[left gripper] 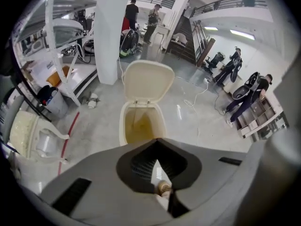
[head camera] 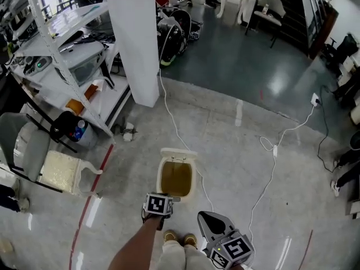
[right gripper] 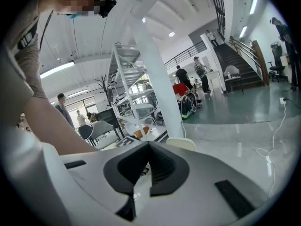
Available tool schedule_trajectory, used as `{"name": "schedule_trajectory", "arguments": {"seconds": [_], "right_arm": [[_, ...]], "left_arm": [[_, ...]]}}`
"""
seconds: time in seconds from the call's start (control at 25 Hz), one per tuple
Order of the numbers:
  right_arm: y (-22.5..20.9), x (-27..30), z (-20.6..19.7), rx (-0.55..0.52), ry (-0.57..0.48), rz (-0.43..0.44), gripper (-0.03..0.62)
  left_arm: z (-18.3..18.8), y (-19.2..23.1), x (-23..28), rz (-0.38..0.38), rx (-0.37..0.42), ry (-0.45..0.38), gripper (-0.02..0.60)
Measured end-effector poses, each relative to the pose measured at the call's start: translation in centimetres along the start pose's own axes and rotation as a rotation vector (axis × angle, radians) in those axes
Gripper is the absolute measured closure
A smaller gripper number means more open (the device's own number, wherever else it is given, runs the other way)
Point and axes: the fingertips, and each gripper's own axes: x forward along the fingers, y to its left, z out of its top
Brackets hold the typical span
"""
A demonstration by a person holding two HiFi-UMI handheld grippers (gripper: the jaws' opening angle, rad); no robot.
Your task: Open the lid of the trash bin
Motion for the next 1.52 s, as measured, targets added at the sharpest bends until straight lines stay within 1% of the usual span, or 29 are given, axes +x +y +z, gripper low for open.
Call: {"name": "schedule_trajectory", "arguments": {"seconds": [0.08,0.16,0.4,0.6,0.68,0.76,0.88,0.96,1.16,1.32,1.4,1.52], "right_arm": [[0.6,-1.3,1.5,0.001,-0.005,-0.001,0.559],[1.3,-2.6,2.6,0.008,-0.012,-0.001,0.559],[2.6,-4.9,4.6,-0.004,-0.014,0.007,0.560],[3.5,-6.7,5.9,-0.024,-0.013,0.023,0.560],[3.6,-7.2,6.6,-0.032,-0.017,0.025,0.559],[3.7,-7.5,7.9,-0.047,-0.027,0.025,0.560],[4.1,-8.0,10.1,-0.069,-0.055,0.023,0.559],[4.4,-8.5,11.6,-0.078,-0.079,0.015,0.559],[5.4,-9.1,14.2,-0.108,-0.119,0.014,0.560],[5.7,-9.4,15.3,-0.136,-0.136,0.012,0.560],[5.8,-9.4,15.8,-0.147,-0.148,0.009,0.560],[6.1,-9.4,16.3,-0.163,-0.176,0.007,0.559]], "left_arm": [[1.5,-0.9,-3.2,-0.006,-0.017,-0.020,0.589],[2.9,-1.8,-6.5,0.001,-0.009,-0.047,0.591],[7.6,-4.9,-15.3,-0.001,0.080,-0.175,0.591],[11.3,-7.2,-23.2,-0.007,0.148,-0.324,0.591],[12.2,-8.4,-26.6,-0.023,0.178,-0.389,0.591],[13.0,-9.8,-29.9,-0.038,0.224,-0.448,0.591],[13.4,-12.1,-34.2,-0.059,0.282,-0.518,0.591],[13.4,-13.7,-36.6,-0.077,0.307,-0.565,0.591],[12.6,-16.4,-40.1,-0.138,0.285,-0.676,0.591],[11.4,-17.8,-40.5,-0.171,0.279,-0.701,0.591],[11.0,-18.1,-40.5,-0.163,0.281,-0.728,0.591],[10.6,-17.7,-40.6,-0.116,0.295,-0.793,0.591]]}}
